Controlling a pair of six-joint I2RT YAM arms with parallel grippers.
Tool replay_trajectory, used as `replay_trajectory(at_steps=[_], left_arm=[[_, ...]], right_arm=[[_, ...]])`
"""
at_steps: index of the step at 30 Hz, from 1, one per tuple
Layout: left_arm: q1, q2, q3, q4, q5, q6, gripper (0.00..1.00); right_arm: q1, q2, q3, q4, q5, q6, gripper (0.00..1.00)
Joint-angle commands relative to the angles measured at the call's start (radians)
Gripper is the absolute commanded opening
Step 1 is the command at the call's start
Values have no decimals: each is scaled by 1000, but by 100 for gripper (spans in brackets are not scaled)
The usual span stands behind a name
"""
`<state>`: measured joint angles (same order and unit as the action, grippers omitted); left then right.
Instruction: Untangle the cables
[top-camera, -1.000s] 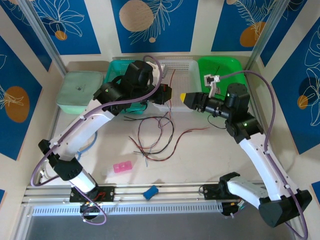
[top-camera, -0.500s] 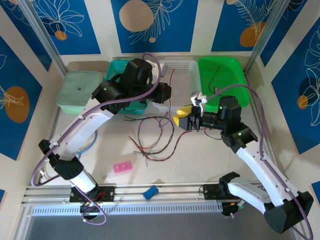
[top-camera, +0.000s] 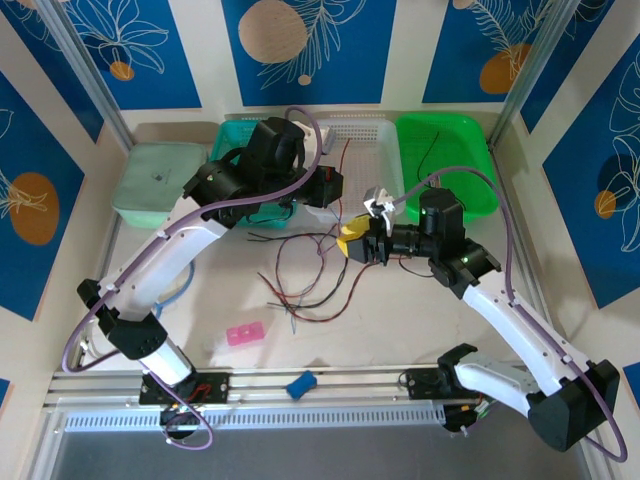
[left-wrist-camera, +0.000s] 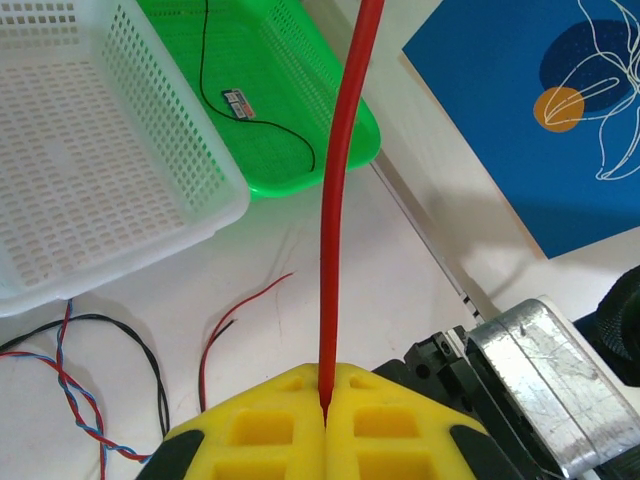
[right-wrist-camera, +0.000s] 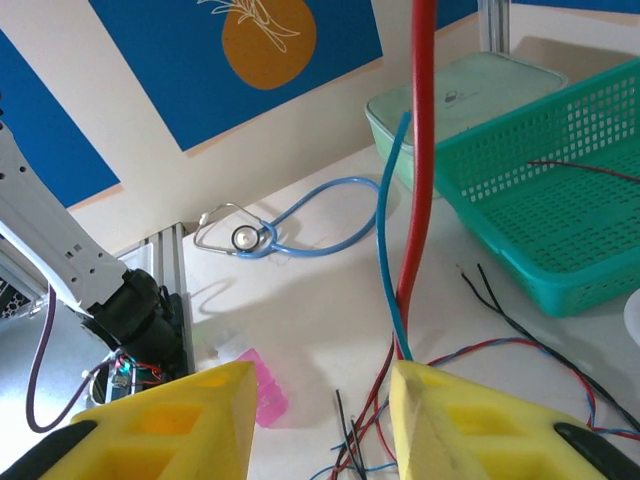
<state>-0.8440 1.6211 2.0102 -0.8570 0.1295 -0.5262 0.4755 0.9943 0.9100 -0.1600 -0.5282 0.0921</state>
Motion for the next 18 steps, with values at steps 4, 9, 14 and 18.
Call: replay_trajectory(at_steps=[4, 9, 14, 18], left_arm=[[6, 8, 28, -16, 21, -14, 0], [6, 8, 27, -14, 20, -15, 0], [6, 11, 26, -10, 24, -17, 0], [6, 10, 28, -8, 25, -18, 0]], right_arm=[[-52, 20, 33, 52, -69, 11, 30], [-90, 33, 30, 87, -139, 60, 25], [-89, 59, 45, 66, -168, 50, 26], [-88, 77, 51, 79, -202, 70, 25]])
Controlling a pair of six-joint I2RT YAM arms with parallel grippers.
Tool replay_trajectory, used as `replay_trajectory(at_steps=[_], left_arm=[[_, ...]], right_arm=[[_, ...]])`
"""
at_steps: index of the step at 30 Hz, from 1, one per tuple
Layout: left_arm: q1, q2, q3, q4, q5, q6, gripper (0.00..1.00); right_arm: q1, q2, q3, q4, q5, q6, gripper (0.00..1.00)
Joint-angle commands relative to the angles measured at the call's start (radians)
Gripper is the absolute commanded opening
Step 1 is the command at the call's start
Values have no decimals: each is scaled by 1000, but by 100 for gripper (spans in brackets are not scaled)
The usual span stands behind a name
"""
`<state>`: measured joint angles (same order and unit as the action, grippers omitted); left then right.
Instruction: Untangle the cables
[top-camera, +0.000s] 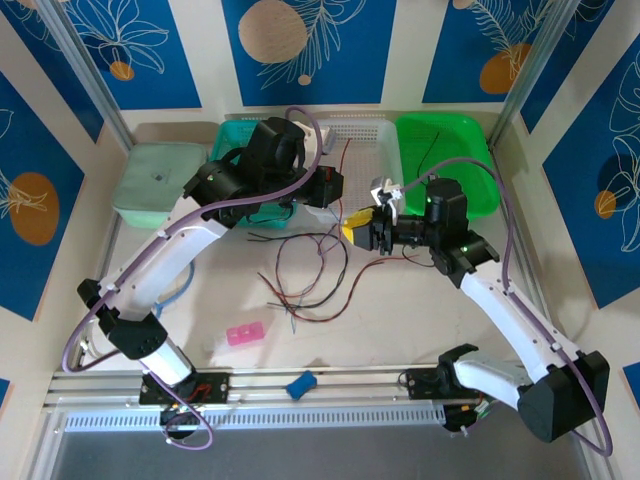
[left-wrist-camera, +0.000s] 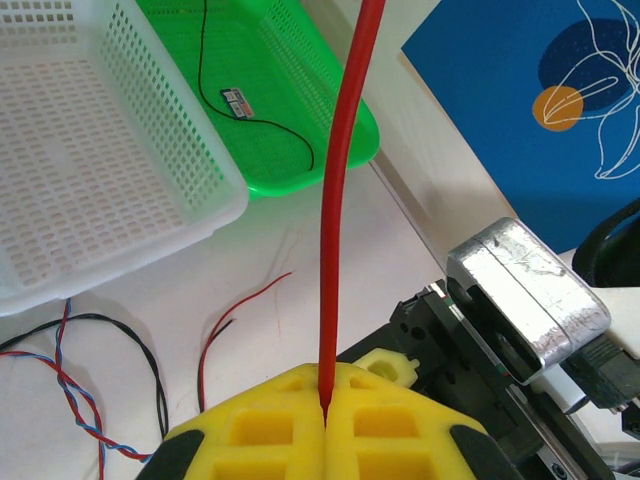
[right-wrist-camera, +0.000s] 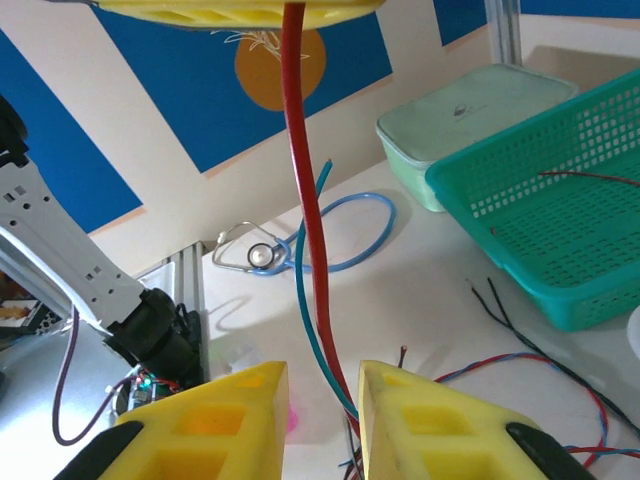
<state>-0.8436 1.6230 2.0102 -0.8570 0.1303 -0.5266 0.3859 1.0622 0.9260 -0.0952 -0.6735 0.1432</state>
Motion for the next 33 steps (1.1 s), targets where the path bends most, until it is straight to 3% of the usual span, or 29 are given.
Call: replay_trajectory(at_steps=[1, 6, 14, 25, 33], left_arm=[[6, 9, 28, -10, 23, -18, 0], [6, 9, 28, -8, 26, -20, 0], [6, 7, 27, -16, 23, -18, 0], [13, -1, 31, -48, -17, -1, 0], [141, -128, -167, 50, 17, -85, 0]], right_arm=[[2, 13, 38, 14, -57, 22, 26], [6, 35, 44, 25, -66, 24, 20], [13, 55, 56, 19, -71, 13, 0], [2, -5, 23, 33, -1, 10, 0], [-46, -102, -30, 100, 37, 40, 0]])
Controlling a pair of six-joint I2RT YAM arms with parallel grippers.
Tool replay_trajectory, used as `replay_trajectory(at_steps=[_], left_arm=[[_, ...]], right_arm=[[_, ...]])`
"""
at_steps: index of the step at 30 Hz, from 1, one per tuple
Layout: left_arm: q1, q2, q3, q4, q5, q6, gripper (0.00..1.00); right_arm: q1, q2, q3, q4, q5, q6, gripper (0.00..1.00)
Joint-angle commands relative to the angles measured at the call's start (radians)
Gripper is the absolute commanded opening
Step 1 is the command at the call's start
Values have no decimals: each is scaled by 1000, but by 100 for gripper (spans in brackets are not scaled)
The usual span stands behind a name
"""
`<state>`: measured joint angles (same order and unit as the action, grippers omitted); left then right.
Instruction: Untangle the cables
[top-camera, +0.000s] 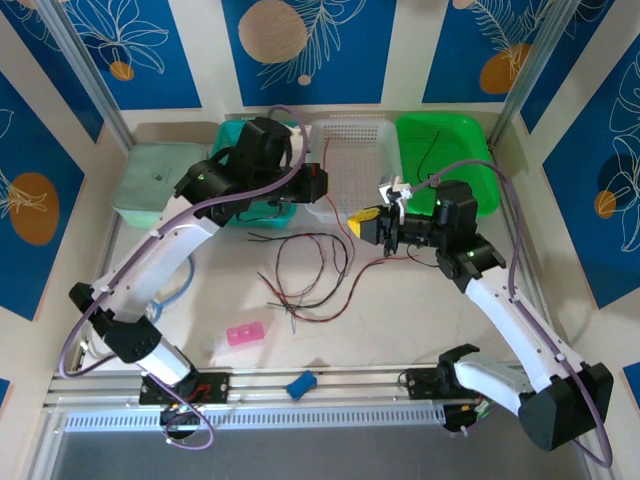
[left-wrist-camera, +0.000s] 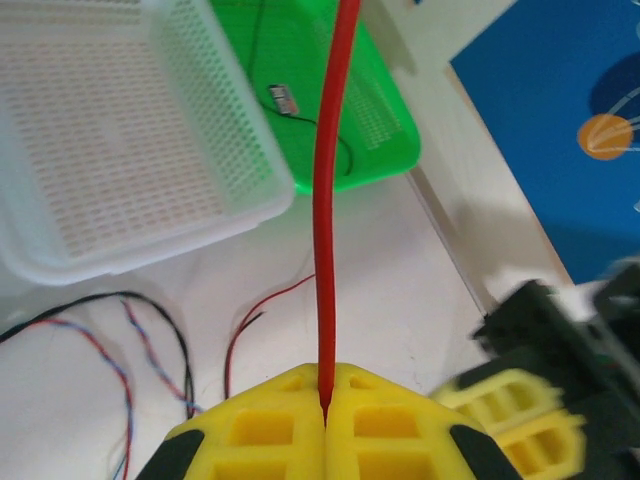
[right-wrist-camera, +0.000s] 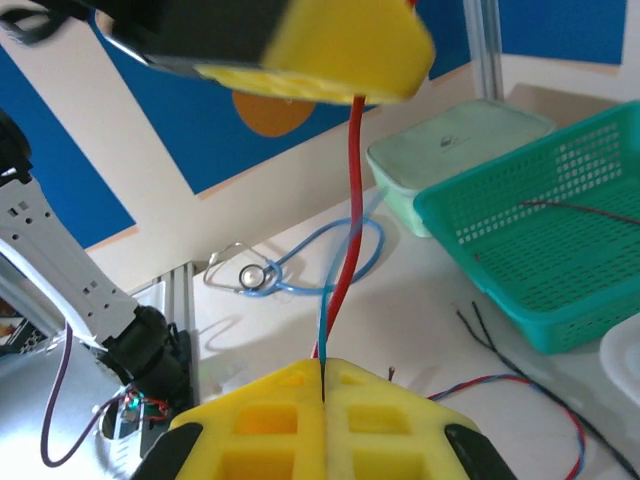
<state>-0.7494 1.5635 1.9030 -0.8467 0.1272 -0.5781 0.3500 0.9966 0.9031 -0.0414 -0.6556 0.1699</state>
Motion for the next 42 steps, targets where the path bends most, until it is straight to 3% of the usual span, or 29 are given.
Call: replay_trajectory(at_steps=[1, 6, 11, 20, 26, 34, 42], left_arm=[[72, -90, -91, 65, 14, -38, 0], [176, -181, -199, 120, 1, -28, 0], [249, -239, -248, 96, 9, -15, 0], [300, -319, -350, 99, 25, -21, 0], [299, -348, -460, 151, 73, -76, 0], [304, -404, -540, 117, 29, -50, 0], [376, -439, -580, 55, 52, -15, 0]], right_arm=[[-11, -43, 2, 36, 22, 9, 0], [-10, -80, 44, 20, 92, 8, 0], [-13, -151, 63, 8, 333, -42, 0], [-30, -220, 97, 91, 576, 7, 0], [-69, -231, 125, 150, 576, 22, 0], [-176, -240, 172, 175, 579, 66, 0], [-289, -242, 199, 211, 567, 142, 0]])
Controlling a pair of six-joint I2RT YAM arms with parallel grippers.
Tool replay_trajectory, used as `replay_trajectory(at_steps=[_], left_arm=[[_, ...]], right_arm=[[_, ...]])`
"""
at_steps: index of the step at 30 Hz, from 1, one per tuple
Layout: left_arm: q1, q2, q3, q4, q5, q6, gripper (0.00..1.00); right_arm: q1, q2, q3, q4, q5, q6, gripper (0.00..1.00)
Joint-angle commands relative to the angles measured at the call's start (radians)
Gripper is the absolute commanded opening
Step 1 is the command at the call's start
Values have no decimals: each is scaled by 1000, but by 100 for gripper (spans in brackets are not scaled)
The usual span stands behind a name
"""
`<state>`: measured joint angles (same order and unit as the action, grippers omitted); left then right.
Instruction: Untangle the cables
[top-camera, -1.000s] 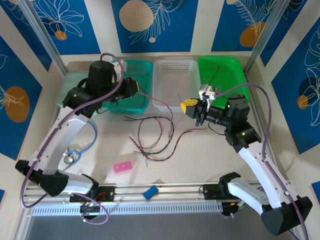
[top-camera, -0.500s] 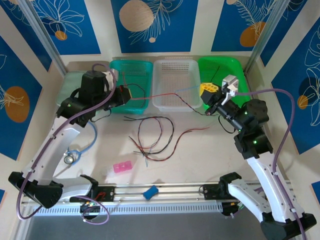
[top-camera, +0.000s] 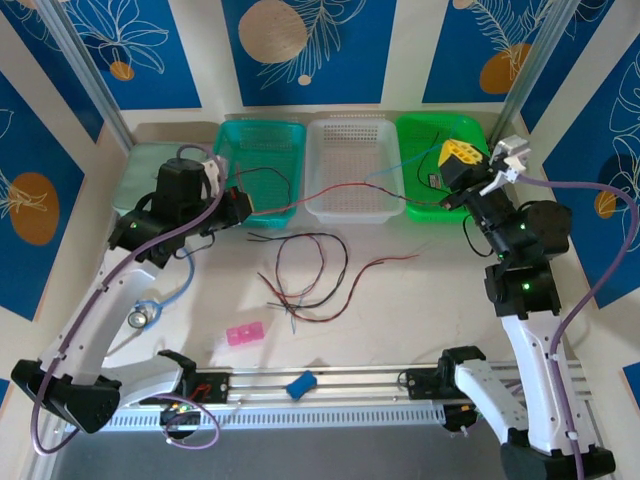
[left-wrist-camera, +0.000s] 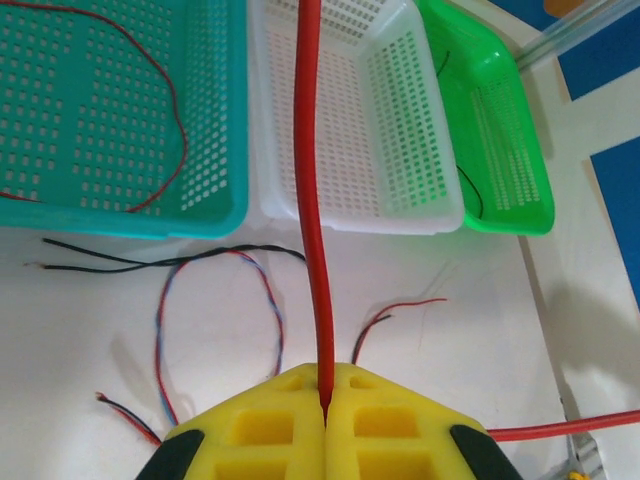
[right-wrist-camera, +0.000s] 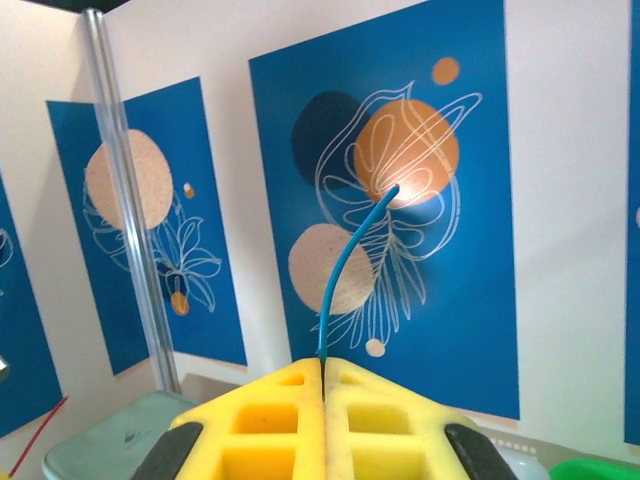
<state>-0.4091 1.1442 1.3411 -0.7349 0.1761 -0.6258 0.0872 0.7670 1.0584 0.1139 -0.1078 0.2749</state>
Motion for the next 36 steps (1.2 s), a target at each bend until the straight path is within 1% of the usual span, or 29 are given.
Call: replay_trajectory(at_steps=[1, 7, 12, 16, 23, 36], left_arm=[[46, -23, -20, -67, 7, 39, 0], [128, -56, -56, -103, 38, 78, 0], [207, -89, -89, -122, 76, 102, 0], [269, -105, -89, -151, 101, 124, 0], [396, -132, -124, -154, 197, 144, 0], [539, -139, -124, -202, 266, 216, 0]], right_arm=[[-37, -12, 48, 57, 19, 38, 0], [-116, -7, 73, 65, 37, 74, 0], [-194, 13, 93, 90, -8, 128, 0], [-235, 25, 110, 107, -19, 146, 0], [-314, 40, 134, 135, -25, 189, 0], [-432, 73, 184, 165, -39, 245, 0]])
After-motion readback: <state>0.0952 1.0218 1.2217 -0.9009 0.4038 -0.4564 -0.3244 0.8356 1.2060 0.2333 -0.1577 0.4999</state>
